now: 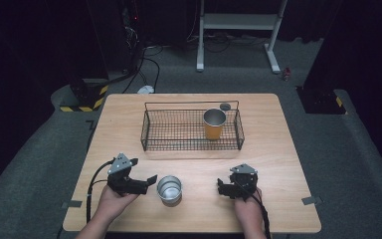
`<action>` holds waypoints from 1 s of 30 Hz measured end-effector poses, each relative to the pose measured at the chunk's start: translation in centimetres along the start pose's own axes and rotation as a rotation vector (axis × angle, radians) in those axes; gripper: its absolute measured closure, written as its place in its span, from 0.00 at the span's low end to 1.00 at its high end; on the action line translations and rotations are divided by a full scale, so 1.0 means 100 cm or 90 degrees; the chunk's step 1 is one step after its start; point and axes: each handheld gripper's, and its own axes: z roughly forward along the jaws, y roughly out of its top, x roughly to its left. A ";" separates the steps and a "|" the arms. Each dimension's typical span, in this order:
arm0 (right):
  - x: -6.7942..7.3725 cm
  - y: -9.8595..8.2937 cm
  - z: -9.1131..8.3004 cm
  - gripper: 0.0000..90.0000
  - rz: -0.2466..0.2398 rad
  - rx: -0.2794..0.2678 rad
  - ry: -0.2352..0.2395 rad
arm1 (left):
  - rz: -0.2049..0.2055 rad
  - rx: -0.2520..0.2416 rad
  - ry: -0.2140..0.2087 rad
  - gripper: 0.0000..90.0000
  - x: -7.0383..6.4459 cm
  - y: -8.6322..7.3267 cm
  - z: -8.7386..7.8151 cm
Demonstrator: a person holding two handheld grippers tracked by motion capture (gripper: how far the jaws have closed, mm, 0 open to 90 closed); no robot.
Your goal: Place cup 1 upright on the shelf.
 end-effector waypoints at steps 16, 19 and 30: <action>0.000 0.000 0.000 0.09 0.000 0.000 0.000 | 0.041 -0.025 -0.071 0.00 -0.033 0.003 0.000; 0.000 0.000 0.000 0.09 0.000 0.000 0.000 | 0.048 -0.022 -0.081 0.00 -0.038 0.002 0.003; 0.000 0.000 0.000 0.09 0.000 0.000 0.000 | 0.063 -0.010 -0.108 0.00 -0.053 -0.002 0.015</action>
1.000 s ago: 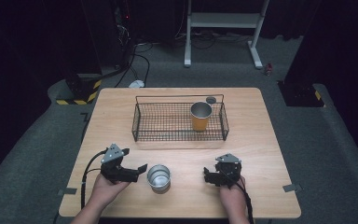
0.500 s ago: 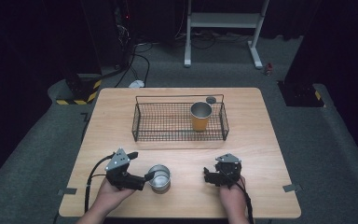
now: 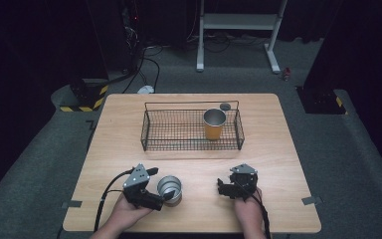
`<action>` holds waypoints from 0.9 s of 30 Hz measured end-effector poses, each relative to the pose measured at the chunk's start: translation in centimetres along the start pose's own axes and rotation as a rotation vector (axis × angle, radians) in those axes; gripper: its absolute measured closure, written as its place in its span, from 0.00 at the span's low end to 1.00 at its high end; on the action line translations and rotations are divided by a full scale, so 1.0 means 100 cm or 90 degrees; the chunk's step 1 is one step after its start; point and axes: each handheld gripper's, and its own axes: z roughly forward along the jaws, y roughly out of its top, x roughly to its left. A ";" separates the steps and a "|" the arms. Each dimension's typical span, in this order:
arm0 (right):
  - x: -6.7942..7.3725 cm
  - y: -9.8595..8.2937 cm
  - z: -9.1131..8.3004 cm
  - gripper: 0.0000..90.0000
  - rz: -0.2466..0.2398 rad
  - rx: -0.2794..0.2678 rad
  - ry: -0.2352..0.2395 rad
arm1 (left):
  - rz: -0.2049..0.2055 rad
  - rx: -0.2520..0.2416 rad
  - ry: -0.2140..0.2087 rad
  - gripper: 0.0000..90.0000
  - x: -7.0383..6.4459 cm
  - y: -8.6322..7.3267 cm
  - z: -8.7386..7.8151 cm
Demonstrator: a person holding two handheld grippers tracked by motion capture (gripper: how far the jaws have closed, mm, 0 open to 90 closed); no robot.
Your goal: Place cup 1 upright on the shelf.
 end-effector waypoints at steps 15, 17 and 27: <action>0.000 0.000 0.000 0.09 0.001 0.000 -0.001 | 0.010 0.023 -0.012 0.00 -0.007 -0.015 0.011; 0.000 0.000 0.000 0.09 0.001 0.000 -0.001 | 0.012 0.028 -0.012 0.00 -0.007 -0.016 0.013; 0.000 0.000 0.000 0.09 0.001 0.000 -0.001 | 0.016 0.042 -0.014 0.00 -0.003 -0.026 0.017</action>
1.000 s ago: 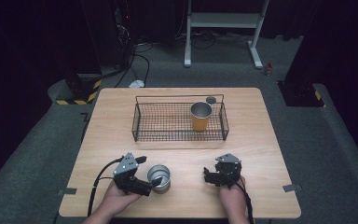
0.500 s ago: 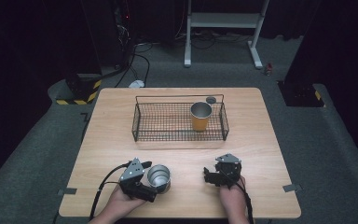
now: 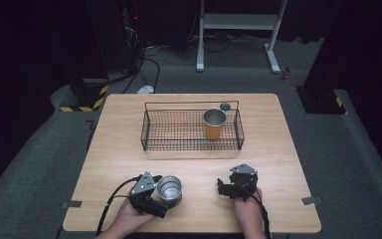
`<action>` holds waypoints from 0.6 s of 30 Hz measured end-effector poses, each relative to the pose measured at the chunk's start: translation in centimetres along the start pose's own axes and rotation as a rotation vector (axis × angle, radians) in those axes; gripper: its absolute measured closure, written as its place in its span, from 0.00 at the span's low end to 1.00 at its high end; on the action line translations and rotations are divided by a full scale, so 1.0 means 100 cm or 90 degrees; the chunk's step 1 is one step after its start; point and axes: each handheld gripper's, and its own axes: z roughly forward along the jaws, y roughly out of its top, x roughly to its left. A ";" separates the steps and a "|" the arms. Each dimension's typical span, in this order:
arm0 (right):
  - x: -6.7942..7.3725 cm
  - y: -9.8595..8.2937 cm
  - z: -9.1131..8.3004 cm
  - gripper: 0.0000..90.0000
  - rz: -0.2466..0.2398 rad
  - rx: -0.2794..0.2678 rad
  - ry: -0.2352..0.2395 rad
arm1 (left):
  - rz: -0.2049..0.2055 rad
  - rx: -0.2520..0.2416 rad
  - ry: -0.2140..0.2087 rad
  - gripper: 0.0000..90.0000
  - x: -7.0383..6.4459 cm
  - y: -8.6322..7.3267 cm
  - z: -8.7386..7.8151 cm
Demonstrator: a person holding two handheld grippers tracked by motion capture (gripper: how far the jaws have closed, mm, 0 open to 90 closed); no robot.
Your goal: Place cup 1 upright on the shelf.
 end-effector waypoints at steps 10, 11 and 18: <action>0.000 0.000 0.000 0.09 0.000 0.000 0.000 | 0.001 0.000 0.000 0.01 -0.002 -0.005 0.004; 0.000 0.000 0.000 0.09 0.000 0.000 0.000 | 0.006 -0.001 0.001 0.01 -0.002 -0.005 0.005; 0.000 0.000 0.000 0.09 0.000 0.000 0.000 | 0.017 -0.014 0.024 0.06 0.000 -0.004 0.008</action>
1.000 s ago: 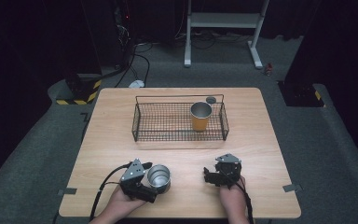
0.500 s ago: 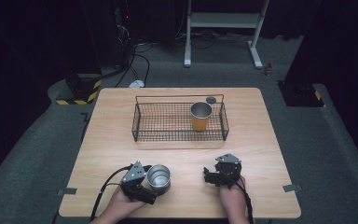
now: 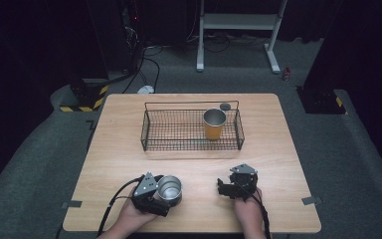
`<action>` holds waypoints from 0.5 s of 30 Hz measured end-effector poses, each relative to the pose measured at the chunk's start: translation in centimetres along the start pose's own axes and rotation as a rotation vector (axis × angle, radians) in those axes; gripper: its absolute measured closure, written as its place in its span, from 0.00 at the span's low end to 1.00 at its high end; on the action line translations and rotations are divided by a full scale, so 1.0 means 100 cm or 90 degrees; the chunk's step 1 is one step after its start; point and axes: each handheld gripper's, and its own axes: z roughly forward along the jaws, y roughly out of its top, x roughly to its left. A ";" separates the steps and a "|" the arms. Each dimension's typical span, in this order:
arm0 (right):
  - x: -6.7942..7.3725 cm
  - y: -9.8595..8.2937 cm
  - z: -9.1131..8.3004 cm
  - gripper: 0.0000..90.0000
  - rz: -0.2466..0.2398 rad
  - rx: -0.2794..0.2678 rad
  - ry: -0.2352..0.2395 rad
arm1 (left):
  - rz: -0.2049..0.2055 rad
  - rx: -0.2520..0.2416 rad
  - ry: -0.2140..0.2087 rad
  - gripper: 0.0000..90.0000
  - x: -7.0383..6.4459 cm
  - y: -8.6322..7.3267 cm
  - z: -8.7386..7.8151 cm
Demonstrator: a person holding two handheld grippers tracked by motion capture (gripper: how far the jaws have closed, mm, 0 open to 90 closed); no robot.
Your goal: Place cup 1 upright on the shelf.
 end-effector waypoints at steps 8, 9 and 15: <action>0.000 0.000 0.000 0.09 0.000 0.000 0.000 | 0.023 -0.018 0.013 0.17 0.000 0.001 -0.003; 0.000 0.000 0.000 0.09 0.000 0.000 0.000 | 0.025 -0.020 0.015 0.17 0.000 0.001 -0.004; 0.000 0.000 0.000 0.09 0.000 0.000 0.000 | 0.015 -0.020 0.035 0.17 0.008 0.000 -0.008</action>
